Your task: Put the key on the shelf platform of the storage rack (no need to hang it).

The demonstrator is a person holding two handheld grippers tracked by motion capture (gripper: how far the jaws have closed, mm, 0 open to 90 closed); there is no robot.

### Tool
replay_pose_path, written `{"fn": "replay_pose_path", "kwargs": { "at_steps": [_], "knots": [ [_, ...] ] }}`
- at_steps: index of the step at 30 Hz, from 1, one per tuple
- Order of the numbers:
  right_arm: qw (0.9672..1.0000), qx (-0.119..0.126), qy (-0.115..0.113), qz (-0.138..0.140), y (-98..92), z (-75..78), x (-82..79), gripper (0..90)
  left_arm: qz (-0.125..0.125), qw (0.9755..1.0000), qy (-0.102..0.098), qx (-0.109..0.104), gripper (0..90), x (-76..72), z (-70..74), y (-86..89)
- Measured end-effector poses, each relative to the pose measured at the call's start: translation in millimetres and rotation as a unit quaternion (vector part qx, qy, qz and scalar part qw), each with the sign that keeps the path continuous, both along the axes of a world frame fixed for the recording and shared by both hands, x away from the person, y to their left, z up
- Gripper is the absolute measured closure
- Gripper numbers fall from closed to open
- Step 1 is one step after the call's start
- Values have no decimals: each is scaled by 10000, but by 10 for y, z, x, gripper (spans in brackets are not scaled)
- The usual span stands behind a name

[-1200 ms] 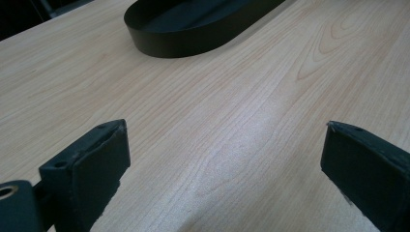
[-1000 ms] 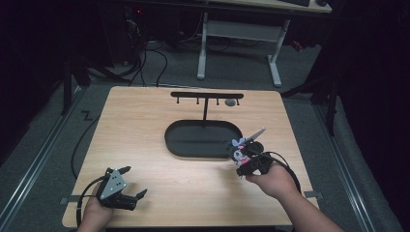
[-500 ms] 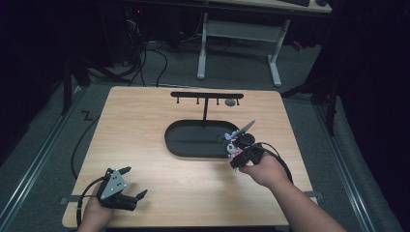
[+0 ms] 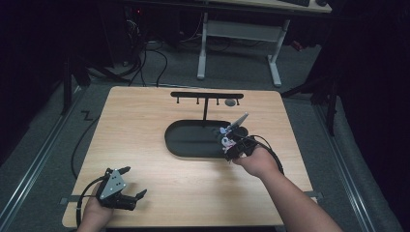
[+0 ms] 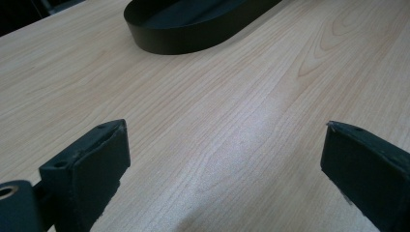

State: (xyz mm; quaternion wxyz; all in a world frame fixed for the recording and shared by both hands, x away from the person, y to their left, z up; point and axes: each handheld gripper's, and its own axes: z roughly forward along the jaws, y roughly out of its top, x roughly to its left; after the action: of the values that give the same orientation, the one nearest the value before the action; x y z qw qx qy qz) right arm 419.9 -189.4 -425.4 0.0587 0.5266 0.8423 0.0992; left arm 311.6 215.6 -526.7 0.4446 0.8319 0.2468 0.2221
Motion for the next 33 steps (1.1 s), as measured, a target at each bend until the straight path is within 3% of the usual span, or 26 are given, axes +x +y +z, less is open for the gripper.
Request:
{"fn": "replay_pose_path", "kwargs": {
  "at_steps": [18,33],
  "knots": [
    [9999,-81,-62,-2,153,-41,332,480,0,10000,8,-26,42,8,-2,9],
    [9999,-103,-45,-80,234,-211,581,480,-4,10000,22,-15,47,12,-10,11]
  ]
}}
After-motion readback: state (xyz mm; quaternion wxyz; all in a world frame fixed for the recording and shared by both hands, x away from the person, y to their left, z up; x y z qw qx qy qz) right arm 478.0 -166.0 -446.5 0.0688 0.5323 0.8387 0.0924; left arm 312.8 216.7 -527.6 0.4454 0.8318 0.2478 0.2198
